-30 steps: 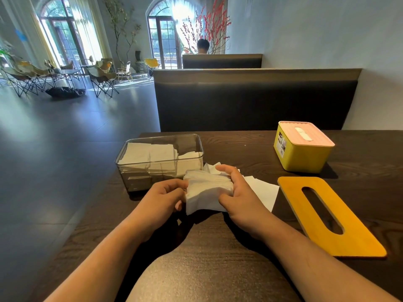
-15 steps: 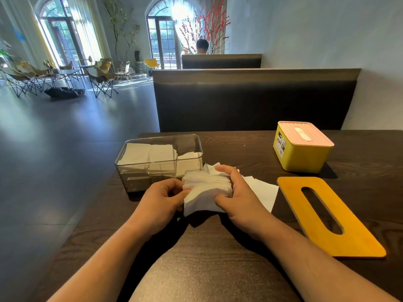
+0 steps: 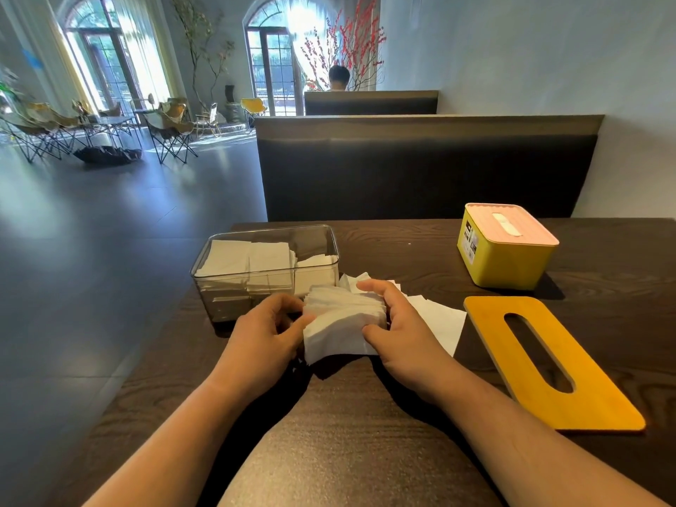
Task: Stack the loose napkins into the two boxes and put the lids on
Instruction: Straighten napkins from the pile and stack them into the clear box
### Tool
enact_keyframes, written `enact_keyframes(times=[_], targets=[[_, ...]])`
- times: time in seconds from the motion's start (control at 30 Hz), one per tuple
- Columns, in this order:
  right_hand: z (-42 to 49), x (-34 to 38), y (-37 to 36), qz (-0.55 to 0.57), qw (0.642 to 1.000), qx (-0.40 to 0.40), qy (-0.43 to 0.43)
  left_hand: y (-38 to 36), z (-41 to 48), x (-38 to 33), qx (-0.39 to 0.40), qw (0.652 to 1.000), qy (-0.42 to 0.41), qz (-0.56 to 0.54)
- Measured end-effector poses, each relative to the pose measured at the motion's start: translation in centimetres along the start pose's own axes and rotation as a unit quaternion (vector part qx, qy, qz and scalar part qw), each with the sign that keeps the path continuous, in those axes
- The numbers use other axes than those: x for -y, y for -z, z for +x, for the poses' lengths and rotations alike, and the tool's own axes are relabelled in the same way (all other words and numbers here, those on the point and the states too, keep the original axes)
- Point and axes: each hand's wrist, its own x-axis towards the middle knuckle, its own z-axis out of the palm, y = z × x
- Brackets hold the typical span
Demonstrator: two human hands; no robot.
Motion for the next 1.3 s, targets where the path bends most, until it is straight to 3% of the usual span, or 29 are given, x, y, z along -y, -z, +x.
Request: enact_keyframes(times=[0.13,0.3,1.3], targets=[[0.1,0.0,0.0,-0.009,1.0,-0.002,-0.002,0.3,-0.6,-0.1,-0.015,0.995,0.009,-0.101],[0.0,-0.1,0.0,-0.016,1.0,-0.012,0.012,0.8,-1.0,0.3,0.087,0.994,-0.055,0.029],[0.1,-0.3,0.1,-0.014,1.0,0.014,0.022,-0.5,0.3,0.4,0.065,0.997,-0.037,0.037]])
